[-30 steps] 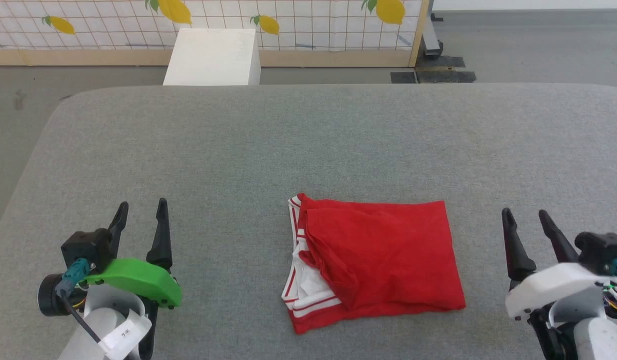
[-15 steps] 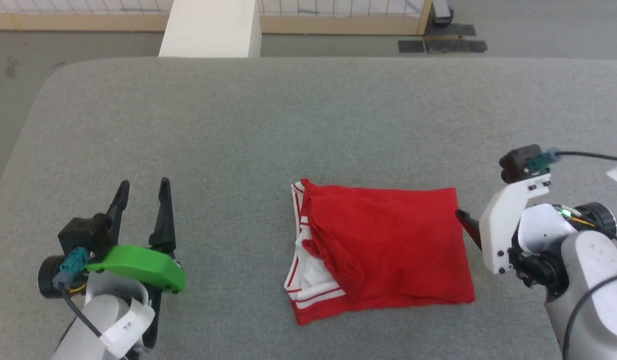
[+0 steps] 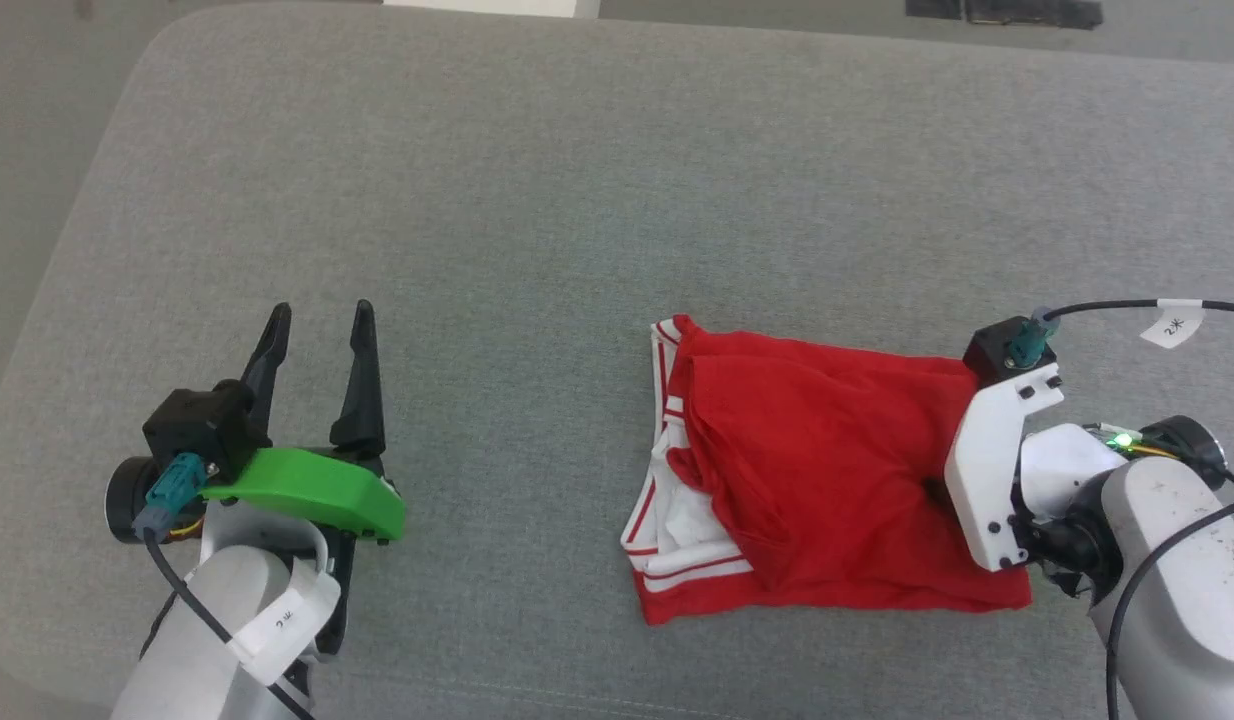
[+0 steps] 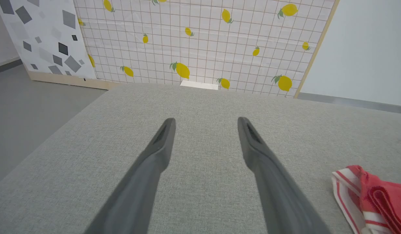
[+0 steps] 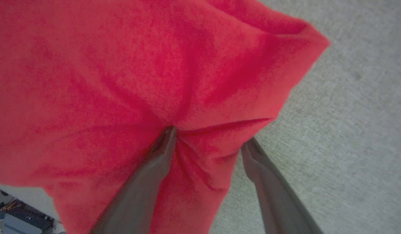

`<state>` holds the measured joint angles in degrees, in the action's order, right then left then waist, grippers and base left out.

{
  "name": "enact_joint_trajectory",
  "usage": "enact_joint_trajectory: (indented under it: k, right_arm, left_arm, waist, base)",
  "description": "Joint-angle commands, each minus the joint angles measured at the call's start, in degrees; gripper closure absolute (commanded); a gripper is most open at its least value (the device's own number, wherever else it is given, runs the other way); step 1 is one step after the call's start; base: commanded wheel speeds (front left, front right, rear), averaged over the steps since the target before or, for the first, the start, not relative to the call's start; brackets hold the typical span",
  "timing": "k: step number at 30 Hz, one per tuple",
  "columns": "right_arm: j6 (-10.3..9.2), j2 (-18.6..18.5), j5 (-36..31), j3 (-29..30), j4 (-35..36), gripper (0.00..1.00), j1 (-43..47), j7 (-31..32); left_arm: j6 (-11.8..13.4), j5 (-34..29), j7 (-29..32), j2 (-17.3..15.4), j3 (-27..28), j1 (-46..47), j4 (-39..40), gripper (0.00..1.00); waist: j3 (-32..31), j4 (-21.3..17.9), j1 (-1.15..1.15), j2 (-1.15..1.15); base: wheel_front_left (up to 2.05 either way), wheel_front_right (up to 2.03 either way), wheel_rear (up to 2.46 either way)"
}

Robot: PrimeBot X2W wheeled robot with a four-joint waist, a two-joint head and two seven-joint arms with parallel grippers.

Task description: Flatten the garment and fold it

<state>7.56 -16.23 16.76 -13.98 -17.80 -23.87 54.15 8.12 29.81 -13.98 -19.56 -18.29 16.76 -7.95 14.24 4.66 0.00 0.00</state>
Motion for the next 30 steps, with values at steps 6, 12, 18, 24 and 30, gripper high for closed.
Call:
enact_joint_trajectory:
  k: [6,12,18,24,30]
  right_arm:
    - [-0.08,-0.19,2.05,-2.93,-3.63,0.66,2.89,2.25]
    - [-0.08,-0.99,3.35,-1.29,-2.81,1.00,2.34,0.70]
    - [-0.08,-2.14,4.29,-1.90,0.41,1.00,0.56,-1.21]
    - [-0.08,-5.85,7.19,-6.16,5.09,1.00,-1.07,2.02]
    - [-0.08,-9.43,8.95,-8.22,6.78,1.00,-4.92,4.06]
  left_arm:
    - [-0.82,-0.54,-0.57,0.81,-0.50,1.20,-1.38,0.00]
    - [-1.56,-0.51,-0.69,1.16,-0.96,1.52,-2.84,0.00]
    - [-2.02,-0.26,-0.76,1.19,-1.34,0.36,-4.27,0.00]
    - [-1.84,0.51,-0.75,0.55,-0.77,-1.87,-4.33,0.00]
    - [-1.37,0.82,-0.67,0.25,-0.33,-2.30,-2.89,0.00]
  waist:
    - [0.95,1.92,0.00,0.00]
    - [-0.47,2.39,0.00,0.00]
    - [-4.37,1.95,0.00,0.00]
    - [-7.39,-3.59,0.00,0.00]
    - [-5.96,-13.97,0.00,0.00]
  base:
    - [0.00,0.00,0.00]
    - [0.00,0.00,0.00]
    - [0.00,0.00,0.00]
    - [0.00,0.00,0.00]
    - [0.00,0.00,0.00]
